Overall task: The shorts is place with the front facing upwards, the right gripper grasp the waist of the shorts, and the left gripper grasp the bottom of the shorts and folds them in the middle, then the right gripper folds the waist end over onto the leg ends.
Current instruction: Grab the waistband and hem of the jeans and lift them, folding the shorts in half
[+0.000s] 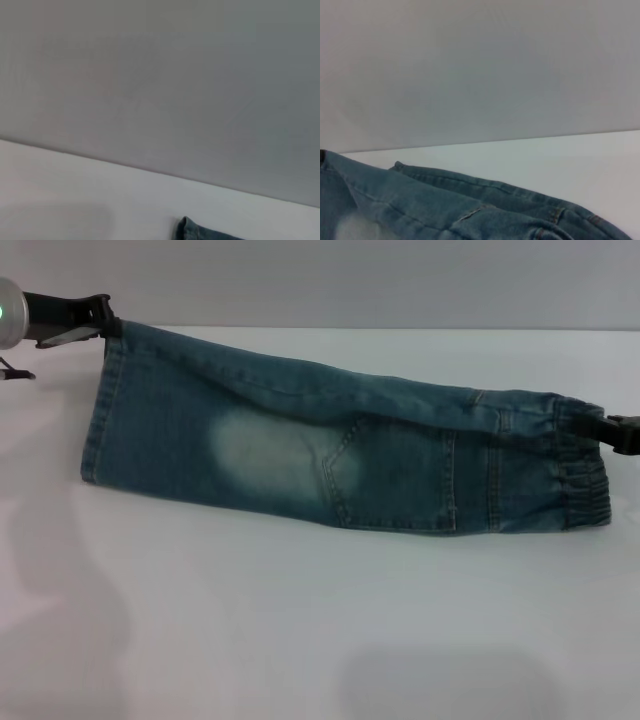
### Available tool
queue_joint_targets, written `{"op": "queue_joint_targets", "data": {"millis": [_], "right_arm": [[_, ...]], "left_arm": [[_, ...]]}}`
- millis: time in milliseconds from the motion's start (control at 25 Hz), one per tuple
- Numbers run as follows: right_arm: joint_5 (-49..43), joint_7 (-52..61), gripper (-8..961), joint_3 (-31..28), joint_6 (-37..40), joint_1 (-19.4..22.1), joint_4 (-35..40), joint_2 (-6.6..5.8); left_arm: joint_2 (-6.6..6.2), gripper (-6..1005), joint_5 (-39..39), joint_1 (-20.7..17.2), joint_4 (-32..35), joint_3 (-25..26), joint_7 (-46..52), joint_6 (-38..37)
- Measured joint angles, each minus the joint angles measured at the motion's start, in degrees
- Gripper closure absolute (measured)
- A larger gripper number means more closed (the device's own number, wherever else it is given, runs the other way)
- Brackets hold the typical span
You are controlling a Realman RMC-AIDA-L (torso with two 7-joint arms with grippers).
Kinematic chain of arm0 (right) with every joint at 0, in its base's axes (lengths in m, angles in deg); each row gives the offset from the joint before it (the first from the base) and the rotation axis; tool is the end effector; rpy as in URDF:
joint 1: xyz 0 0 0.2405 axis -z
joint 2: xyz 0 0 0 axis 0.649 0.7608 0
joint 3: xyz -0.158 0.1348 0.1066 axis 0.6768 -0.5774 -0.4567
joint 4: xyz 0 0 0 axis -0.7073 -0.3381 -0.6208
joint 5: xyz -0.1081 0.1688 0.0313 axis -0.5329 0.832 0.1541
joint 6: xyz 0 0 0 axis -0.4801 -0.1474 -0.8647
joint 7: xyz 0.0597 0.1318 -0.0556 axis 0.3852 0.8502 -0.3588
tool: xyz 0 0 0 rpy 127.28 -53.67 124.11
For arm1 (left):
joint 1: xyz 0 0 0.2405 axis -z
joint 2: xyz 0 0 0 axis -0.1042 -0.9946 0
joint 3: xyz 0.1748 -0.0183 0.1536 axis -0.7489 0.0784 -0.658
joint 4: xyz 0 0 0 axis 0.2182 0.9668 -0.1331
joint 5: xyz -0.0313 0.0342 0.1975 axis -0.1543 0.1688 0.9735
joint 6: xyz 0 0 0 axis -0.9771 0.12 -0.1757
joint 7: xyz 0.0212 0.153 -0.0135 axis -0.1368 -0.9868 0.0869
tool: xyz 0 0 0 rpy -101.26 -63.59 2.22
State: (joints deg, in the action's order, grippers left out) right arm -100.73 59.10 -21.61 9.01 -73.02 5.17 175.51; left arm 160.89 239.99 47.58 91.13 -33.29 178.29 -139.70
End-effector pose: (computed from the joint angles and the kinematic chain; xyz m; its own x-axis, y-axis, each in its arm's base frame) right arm 0.3089 0.3574 0.0524 0.4946 -0.6065 -0.6225 -0.8602 -0.4439 -0.2510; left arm -0.2478 0.4598 0.0693 0.2951 0.7465 0.5964 0.9262 -0.0703 -0.3703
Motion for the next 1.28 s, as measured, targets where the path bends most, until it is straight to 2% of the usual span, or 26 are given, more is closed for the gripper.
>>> {"op": "queue_joint_targets", "data": {"millis": [320, 640, 800, 1280], "right_arm": [[2.52, -1.13, 951, -0.2, -1.93, 0.2, -0.03, 0.78], [5.17, -1.32, 951, -0.21, -4.45, 0.75, -0.02, 1.38], [5.29, -1.77, 950, -0.13, -5.24, 0.82, -0.03, 1.81], [5.3, -2.29, 938, 0.33, -5.68, 0.24, -0.63, 1.92]], "left_arm": [[1.29, 979, -1.94, 0.9, 0.04, -4.77, -0.12, 4.25], [1.88, 979, -3.94, 1.28, 0.08, -8.38, -0.13, 7.52], [2.19, 979, -3.97, 1.47, 0.09, -8.66, -0.13, 8.43], [3.72, 978, -4.49, 1.37, 0.07, -8.85, -0.32, 12.06]]}}
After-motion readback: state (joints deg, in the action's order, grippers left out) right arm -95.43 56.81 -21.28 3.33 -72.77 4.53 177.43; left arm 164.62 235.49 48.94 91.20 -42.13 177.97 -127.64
